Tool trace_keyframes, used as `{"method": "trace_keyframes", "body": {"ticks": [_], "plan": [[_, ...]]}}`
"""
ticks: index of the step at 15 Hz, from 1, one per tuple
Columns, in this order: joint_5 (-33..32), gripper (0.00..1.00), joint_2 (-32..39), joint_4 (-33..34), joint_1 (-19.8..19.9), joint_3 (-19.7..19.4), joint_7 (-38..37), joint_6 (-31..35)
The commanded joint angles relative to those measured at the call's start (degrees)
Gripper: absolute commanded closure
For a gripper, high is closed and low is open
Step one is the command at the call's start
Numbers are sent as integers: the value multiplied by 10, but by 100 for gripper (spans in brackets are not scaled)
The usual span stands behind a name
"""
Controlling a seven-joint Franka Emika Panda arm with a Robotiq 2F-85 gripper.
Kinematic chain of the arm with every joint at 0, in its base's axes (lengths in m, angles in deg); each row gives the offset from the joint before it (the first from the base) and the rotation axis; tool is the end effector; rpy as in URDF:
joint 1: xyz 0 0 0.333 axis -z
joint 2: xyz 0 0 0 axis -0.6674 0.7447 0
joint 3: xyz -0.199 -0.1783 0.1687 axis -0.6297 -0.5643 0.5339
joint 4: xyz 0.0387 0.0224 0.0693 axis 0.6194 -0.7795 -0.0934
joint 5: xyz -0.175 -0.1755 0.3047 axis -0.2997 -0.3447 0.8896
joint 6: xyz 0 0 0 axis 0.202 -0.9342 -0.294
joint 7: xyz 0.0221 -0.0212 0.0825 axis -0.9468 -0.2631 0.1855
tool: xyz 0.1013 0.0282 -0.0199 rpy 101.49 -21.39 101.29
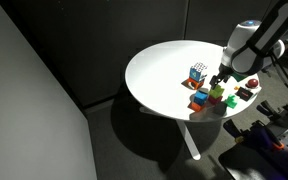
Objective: Put the light green block on the blue block
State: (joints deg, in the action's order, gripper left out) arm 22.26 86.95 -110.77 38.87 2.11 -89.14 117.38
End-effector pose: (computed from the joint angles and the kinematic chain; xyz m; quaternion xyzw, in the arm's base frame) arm 0.4634 -0.0057 0.1019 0.9990 0.0158 0.0339 0.0238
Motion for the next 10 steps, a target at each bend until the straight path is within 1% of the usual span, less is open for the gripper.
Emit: {"method": "trace_keyframes", "body": {"ticks": [1, 6, 7, 8, 10], "plan": [[5, 0, 26, 19, 15, 12, 32, 15], [5, 0, 51, 31, 26, 22, 46, 20], [6, 25, 55, 34, 28, 23, 47, 16], [6, 25, 58, 36, 25, 19, 46, 16], [6, 44, 62, 41, 7, 2, 34, 9]]}}
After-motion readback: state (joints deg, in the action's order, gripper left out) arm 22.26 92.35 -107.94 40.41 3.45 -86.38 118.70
